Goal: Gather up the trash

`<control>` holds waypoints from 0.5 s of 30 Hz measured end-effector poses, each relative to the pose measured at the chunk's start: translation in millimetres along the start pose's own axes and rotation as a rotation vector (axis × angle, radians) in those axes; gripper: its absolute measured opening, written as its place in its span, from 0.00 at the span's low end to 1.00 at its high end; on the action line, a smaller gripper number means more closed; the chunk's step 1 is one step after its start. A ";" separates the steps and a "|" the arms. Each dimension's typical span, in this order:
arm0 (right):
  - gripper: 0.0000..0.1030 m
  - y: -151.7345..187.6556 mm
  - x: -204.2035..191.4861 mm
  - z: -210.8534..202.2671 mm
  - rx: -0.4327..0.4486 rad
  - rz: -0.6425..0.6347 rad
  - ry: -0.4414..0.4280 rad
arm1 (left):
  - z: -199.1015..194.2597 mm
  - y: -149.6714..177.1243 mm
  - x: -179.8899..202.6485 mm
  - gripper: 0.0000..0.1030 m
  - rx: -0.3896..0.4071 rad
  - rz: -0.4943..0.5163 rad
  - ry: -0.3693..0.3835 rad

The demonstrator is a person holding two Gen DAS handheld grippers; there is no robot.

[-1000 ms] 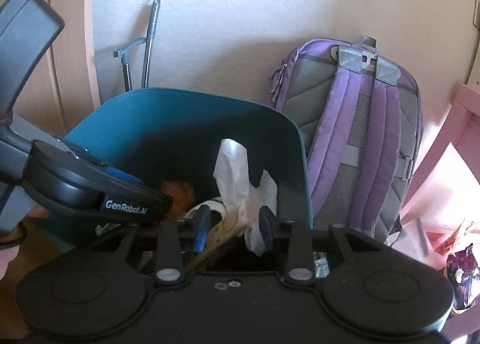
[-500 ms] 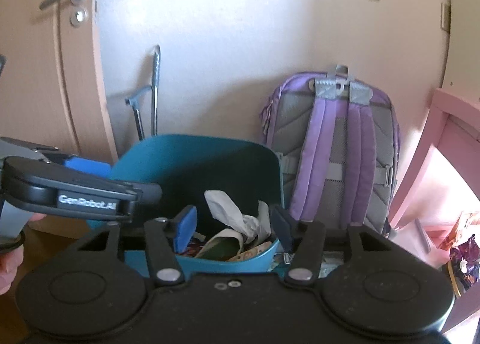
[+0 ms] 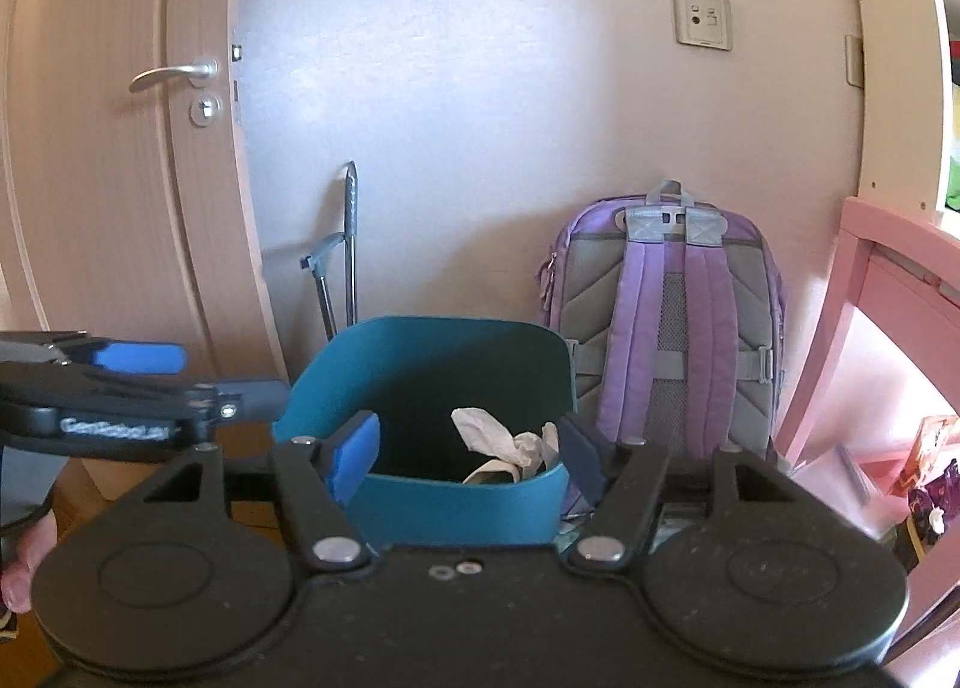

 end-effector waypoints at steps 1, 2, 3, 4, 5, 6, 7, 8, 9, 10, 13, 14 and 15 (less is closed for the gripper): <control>0.65 1.7 -0.4 -4.4 0.003 0.007 -0.005 | -4.4 2.3 0.4 1.00 0.001 0.000 -0.001; 0.65 3.3 -1.0 -7.9 0.005 0.015 -0.010 | -8.9 5.3 1.5 1.00 -0.003 0.003 -0.001; 0.65 4.9 -2.3 -11.9 0.008 0.021 -0.014 | -13.8 8.1 2.3 1.00 -0.002 0.007 -0.003; 0.65 6.9 -3.8 -15.5 0.009 0.025 -0.017 | -19.1 10.8 3.3 1.00 0.000 0.010 -0.005; 0.65 8.8 -5.8 -19.1 0.009 0.024 -0.023 | -23.2 13.7 4.2 1.00 -0.001 0.010 -0.001; 0.66 10.8 -8.4 -23.0 0.008 0.021 -0.027 | -28.1 16.9 4.7 1.00 -0.003 0.006 0.001; 0.66 13.0 -10.6 -27.3 0.008 0.020 -0.029 | -32.8 20.3 4.9 1.00 -0.007 0.002 0.002; 0.66 14.9 -13.4 -31.4 0.008 0.018 -0.035 | -39.6 24.4 5.8 1.00 -0.009 0.000 0.003; 0.66 17.0 -16.2 -35.5 0.008 0.015 -0.040 | -44.6 27.4 6.2 1.00 -0.009 -0.001 0.002; 0.66 19.2 -18.9 -39.5 0.009 0.011 -0.043 | -47.9 30.1 6.7 1.00 -0.012 0.002 -0.003; 0.66 26.0 -26.1 -50.0 0.006 -0.002 -0.049 | -61.3 39.4 7.3 1.00 -0.023 -0.001 -0.011; 0.66 28.0 -28.1 -53.0 0.004 -0.003 -0.053 | -65.2 42.1 6.8 1.00 -0.025 -0.006 -0.009; 0.67 29.8 -29.6 -56.2 0.005 -0.004 -0.054 | -68.5 44.4 6.0 1.00 -0.028 -0.014 -0.005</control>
Point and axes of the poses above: each gripper's, at about its wrist camera, not at the fingertips, and z roughly the way its jaws point, x to its right, y to its underside, the point moved 10 cm from there along z, roughly the way its jaws point, and after that the axes turned 1 degree about -y, right-handed, at the moved point
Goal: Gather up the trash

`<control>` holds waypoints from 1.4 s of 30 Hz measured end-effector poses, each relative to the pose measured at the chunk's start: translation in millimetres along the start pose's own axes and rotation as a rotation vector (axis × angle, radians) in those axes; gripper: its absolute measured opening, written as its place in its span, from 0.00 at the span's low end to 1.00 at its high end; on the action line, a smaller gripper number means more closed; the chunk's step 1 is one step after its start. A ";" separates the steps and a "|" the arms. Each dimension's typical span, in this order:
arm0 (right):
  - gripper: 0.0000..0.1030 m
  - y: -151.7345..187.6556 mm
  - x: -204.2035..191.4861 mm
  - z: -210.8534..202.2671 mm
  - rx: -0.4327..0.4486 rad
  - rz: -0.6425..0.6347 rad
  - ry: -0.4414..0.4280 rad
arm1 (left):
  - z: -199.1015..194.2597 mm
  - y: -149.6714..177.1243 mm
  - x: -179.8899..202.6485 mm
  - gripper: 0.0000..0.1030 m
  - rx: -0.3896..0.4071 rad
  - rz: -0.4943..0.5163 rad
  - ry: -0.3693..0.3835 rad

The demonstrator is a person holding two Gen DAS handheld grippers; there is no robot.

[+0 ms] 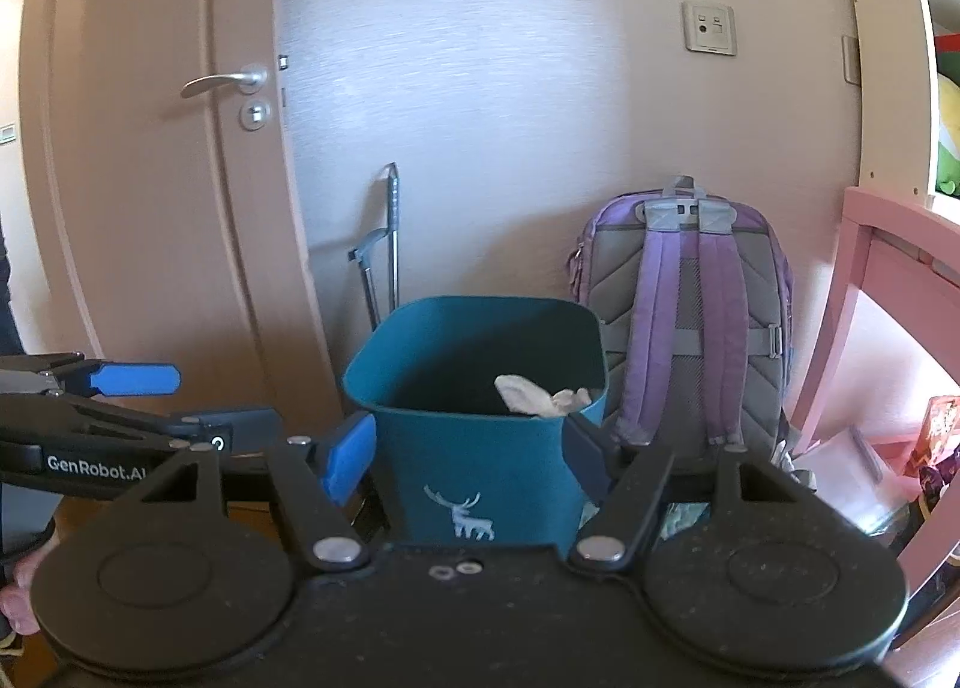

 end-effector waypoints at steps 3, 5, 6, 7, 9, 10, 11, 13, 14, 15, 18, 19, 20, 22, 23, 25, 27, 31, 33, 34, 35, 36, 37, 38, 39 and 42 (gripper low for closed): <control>0.67 3.8 -3.4 -7.5 0.001 0.008 -0.003 | -10.6 6.3 -3.2 1.00 -0.002 -0.018 -0.003; 0.67 6.4 -7.0 -11.1 -0.003 0.005 -0.015 | -15.3 8.0 -5.9 1.00 -0.004 -0.027 -0.011; 0.67 7.0 -8.6 -12.6 -0.004 -0.001 -0.012 | -17.2 8.2 -7.1 1.00 -0.004 -0.034 -0.013; 0.67 7.5 -10.0 -14.3 -0.003 -0.004 -0.011 | -18.7 7.9 -7.9 1.00 -0.003 -0.041 -0.011; 0.67 7.6 -11.9 -17.2 -0.002 -0.004 -0.011 | -22.2 7.3 -8.9 1.00 0.001 -0.049 -0.013; 0.67 7.2 -12.5 -18.5 -0.001 -0.003 -0.012 | -23.6 6.7 -9.4 1.00 0.004 -0.050 -0.017; 0.67 6.7 -12.6 -19.8 0.001 -0.003 -0.011 | -24.7 5.9 -9.1 1.00 0.006 -0.048 -0.018; 0.67 5.8 -11.4 -20.4 0.002 -0.003 -0.007 | -26.0 4.9 -8.3 1.00 0.008 -0.046 -0.017; 0.67 5.4 -11.0 -20.4 0.001 -0.004 -0.005 | -26.7 4.4 -8.0 1.00 0.010 -0.045 -0.017; 0.67 4.8 -10.5 -20.8 0.003 -0.001 -0.006 | -27.2 4.2 -7.4 1.00 0.012 -0.045 -0.017; 0.67 3.3 -9.8 -20.9 0.004 0.003 0.000 | -27.9 4.6 -4.4 1.00 0.010 -0.039 -0.014; 0.67 3.0 -9.9 -21.2 0.006 0.004 0.000 | -27.9 4.4 -3.5 1.00 0.009 -0.036 -0.016; 0.68 2.4 -9.8 -21.2 0.007 0.007 0.000 | -28.3 4.4 -2.7 1.00 0.010 -0.033 -0.017; 0.68 2.7 -11.0 -21.2 0.007 0.012 -0.008 | -28.6 3.6 -1.2 1.00 0.012 -0.030 -0.017; 0.68 2.7 -11.9 -21.2 0.007 0.014 -0.014 | -28.8 3.2 0.0 1.00 0.013 -0.029 -0.017; 0.68 2.9 -12.7 -21.4 0.008 0.017 -0.022 | -28.7 3.0 1.4 1.00 0.015 -0.021 -0.019; 0.68 3.5 -13.8 -21.8 0.008 0.016 -0.028 | -27.9 3.2 1.6 1.00 0.016 -0.017 -0.025; 0.68 5.1 -14.5 -21.0 0.003 0.018 -0.036 | -24.5 3.4 1.7 1.00 0.011 -0.019 -0.027; 0.68 5.7 -14.0 -20.5 0.003 0.017 -0.037 | -23.8 3.9 2.0 1.00 0.011 -0.017 -0.030; 0.68 6.1 -13.6 -20.3 0.002 0.019 -0.037 | -23.6 4.2 2.8 1.00 0.010 -0.017 -0.031; 0.68 6.6 -13.8 -20.3 0.001 0.020 -0.036 | -23.6 4.3 3.0 1.00 0.010 -0.017 -0.031; 0.68 6.9 -13.6 -19.7 0.000 0.021 -0.037 | -23.3 4.6 3.3 1.00 0.010 -0.016 -0.030; 0.68 7.7 -13.3 -19.3 -0.001 0.022 -0.037 | -23.0 5.2 3.7 1.00 0.010 -0.015 -0.030; 0.68 8.5 -13.3 -18.8 -0.003 0.024 -0.037 | -22.5 5.7 3.8 1.00 0.010 -0.013 -0.031; 0.68 9.1 -12.9 -17.8 -0.005 0.027 -0.038 | -22.0 6.5 4.0 1.00 0.010 -0.012 -0.031; 0.68 12.5 -12.8 -15.8 -0.012 0.032 -0.044 | -19.7 10.0 3.6 1.00 0.002 -0.014 -0.026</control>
Point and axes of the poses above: each gripper's, at about its wrist camera, not at the fingertips, and z roughly the way its jaws point, x to its right, y to its underside, the point moved 10 cm from there along z, roughly the way its jaws point, and after that the axes turned 1 degree about -y, right-handed, at the moved point
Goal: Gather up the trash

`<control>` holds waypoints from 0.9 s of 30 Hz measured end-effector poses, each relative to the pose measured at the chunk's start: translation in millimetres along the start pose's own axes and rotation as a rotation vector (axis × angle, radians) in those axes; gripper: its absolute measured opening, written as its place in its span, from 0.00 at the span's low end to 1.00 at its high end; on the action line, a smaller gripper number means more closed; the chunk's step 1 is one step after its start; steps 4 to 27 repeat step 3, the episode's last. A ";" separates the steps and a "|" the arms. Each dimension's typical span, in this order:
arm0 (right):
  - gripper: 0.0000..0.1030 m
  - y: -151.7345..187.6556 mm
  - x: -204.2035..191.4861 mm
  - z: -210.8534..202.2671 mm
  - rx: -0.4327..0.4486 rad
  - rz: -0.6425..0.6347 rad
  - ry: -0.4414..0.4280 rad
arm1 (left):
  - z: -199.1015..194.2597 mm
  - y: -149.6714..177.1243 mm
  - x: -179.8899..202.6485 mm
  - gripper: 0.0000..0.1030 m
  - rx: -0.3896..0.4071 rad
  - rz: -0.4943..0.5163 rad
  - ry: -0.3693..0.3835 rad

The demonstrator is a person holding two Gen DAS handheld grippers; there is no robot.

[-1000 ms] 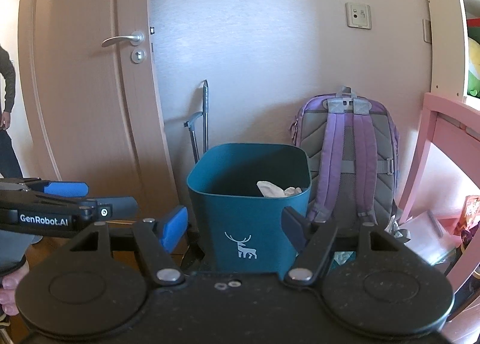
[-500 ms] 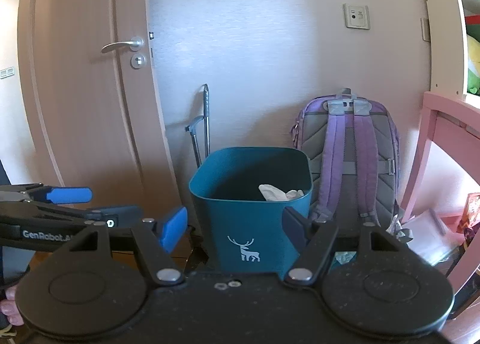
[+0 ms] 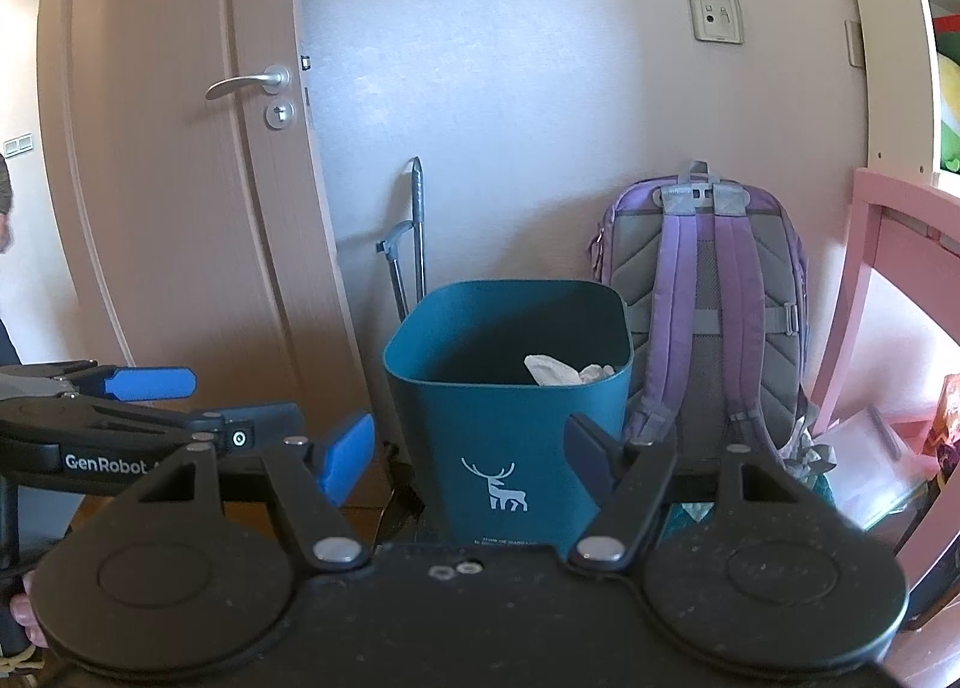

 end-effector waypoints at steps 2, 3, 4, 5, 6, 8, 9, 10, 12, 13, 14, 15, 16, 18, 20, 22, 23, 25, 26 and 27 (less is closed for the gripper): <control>0.68 2.0 -1.2 0.8 -0.002 0.002 -0.002 | 1.3 2.7 -0.4 1.00 -0.007 -0.004 0.001; 0.68 3.1 -1.6 0.6 -0.002 0.001 -0.002 | 1.5 3.8 -0.6 1.00 -0.007 -0.005 0.000; 0.68 3.1 -1.6 0.6 -0.002 0.001 -0.002 | 1.5 3.8 -0.6 1.00 -0.007 -0.005 0.000; 0.68 3.1 -1.6 0.6 -0.002 0.001 -0.002 | 1.5 3.8 -0.6 1.00 -0.007 -0.005 0.000; 0.68 3.1 -1.6 0.6 -0.002 0.001 -0.002 | 1.5 3.8 -0.6 1.00 -0.007 -0.005 0.000; 0.68 3.1 -1.6 0.6 -0.002 0.001 -0.002 | 1.5 3.8 -0.6 1.00 -0.007 -0.005 0.000; 0.68 3.1 -1.6 0.6 -0.002 0.001 -0.002 | 1.5 3.8 -0.6 1.00 -0.007 -0.005 0.000; 0.68 3.1 -1.6 0.6 -0.002 0.001 -0.002 | 1.5 3.8 -0.6 1.00 -0.007 -0.005 0.000; 0.68 3.1 -1.6 0.6 -0.002 0.001 -0.002 | 1.5 3.8 -0.6 1.00 -0.007 -0.005 0.000; 0.68 3.1 -1.6 0.6 -0.002 0.001 -0.002 | 1.5 3.8 -0.6 1.00 -0.007 -0.005 0.000; 0.68 3.1 -1.6 0.6 -0.002 0.001 -0.002 | 1.5 3.8 -0.6 1.00 -0.007 -0.005 0.000; 0.68 3.1 -1.6 0.6 -0.002 0.001 -0.002 | 1.5 3.8 -0.6 1.00 -0.007 -0.005 0.000; 0.68 3.1 -1.6 0.6 -0.002 0.001 -0.002 | 1.5 3.8 -0.6 1.00 -0.007 -0.005 0.000; 0.68 3.1 -1.6 0.6 -0.002 0.001 -0.002 | 1.5 3.8 -0.6 1.00 -0.007 -0.005 0.000; 0.68 3.1 -1.6 0.6 -0.002 0.001 -0.002 | 1.5 3.8 -0.6 1.00 -0.007 -0.005 0.000; 0.68 3.1 -1.6 0.6 -0.002 0.001 -0.002 | 1.5 3.8 -0.6 1.00 -0.007 -0.005 0.000; 0.68 3.1 -1.6 0.6 -0.002 0.001 -0.002 | 1.5 3.8 -0.6 1.00 -0.007 -0.005 0.000; 0.68 3.1 -1.6 0.6 -0.002 0.001 -0.002 | 1.5 3.8 -0.6 1.00 -0.007 -0.005 0.000; 0.68 3.1 -1.6 0.6 -0.002 0.001 -0.002 | 1.5 3.8 -0.6 1.00 -0.007 -0.005 0.000; 0.68 3.1 -1.6 0.6 -0.002 0.001 -0.002 | 1.5 3.8 -0.6 1.00 -0.007 -0.005 0.000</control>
Point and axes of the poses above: each gripper's, at about its wrist camera, not at the fingertips, and z roughly the way its jaws point, x to its right, y to its underside, the point moved 10 cm from there along z, roughly the way its jaws point, and after that the axes turned 1 degree about -y, right-handed, at the moved point
